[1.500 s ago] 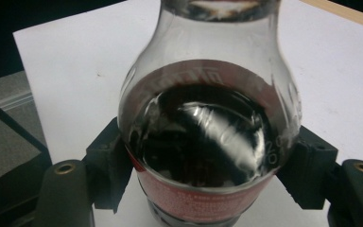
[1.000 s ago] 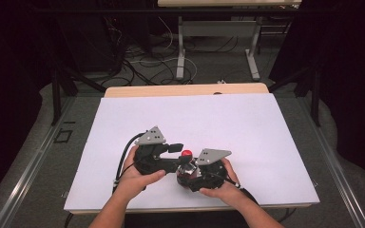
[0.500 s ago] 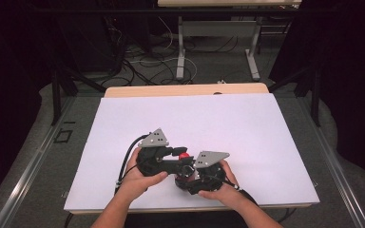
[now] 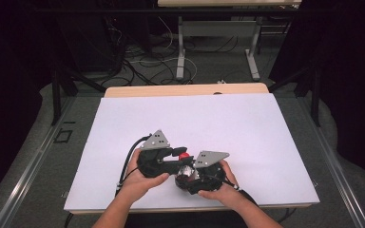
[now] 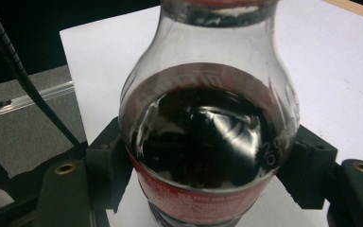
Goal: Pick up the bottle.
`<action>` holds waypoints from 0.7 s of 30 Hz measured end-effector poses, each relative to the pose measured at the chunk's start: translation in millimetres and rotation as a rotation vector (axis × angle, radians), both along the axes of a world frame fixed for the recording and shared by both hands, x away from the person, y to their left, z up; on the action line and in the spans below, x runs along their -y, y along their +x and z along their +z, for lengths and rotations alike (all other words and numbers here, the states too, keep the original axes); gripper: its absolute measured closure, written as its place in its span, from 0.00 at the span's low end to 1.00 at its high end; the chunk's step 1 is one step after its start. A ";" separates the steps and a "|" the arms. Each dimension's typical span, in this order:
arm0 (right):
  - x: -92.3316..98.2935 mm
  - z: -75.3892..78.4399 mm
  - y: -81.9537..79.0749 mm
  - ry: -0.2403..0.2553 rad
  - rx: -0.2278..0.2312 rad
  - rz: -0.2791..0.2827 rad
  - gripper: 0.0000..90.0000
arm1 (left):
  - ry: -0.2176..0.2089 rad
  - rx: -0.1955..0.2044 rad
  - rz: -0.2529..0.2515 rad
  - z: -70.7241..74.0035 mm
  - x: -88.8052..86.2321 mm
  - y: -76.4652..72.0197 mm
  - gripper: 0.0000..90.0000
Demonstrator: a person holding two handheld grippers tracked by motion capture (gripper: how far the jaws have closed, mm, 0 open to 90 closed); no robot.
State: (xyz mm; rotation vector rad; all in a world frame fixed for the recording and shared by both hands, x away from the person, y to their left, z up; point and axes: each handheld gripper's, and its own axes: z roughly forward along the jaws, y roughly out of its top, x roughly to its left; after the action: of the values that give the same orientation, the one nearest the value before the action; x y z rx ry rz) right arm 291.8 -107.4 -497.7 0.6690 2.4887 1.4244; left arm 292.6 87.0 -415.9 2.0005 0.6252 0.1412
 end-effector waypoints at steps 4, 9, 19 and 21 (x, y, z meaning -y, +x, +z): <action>0.9 1.2 0.2 -0.004 -0.014 -0.005 0.32 | 0.004 -0.004 0.040 1.3 3.6 -2.8 0.68; 1.3 2.1 0.0 0.018 0.000 -0.027 0.32 | 0.004 0.004 0.082 3.2 6.6 -5.1 0.68; 2.9 3.9 0.2 0.007 0.008 -0.093 0.33 | 0.002 0.005 0.170 4.2 14.9 -6.7 0.68; 3.3 3.9 0.3 0.006 0.013 -0.107 0.33 | 0.006 -0.001 0.196 5.0 17.6 -6.6 0.68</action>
State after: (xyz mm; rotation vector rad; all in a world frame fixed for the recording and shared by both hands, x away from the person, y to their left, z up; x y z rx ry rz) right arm 292.1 -110.7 -493.8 0.7794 2.4007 1.3939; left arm 286.0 69.4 -410.9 1.9427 0.8215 0.2602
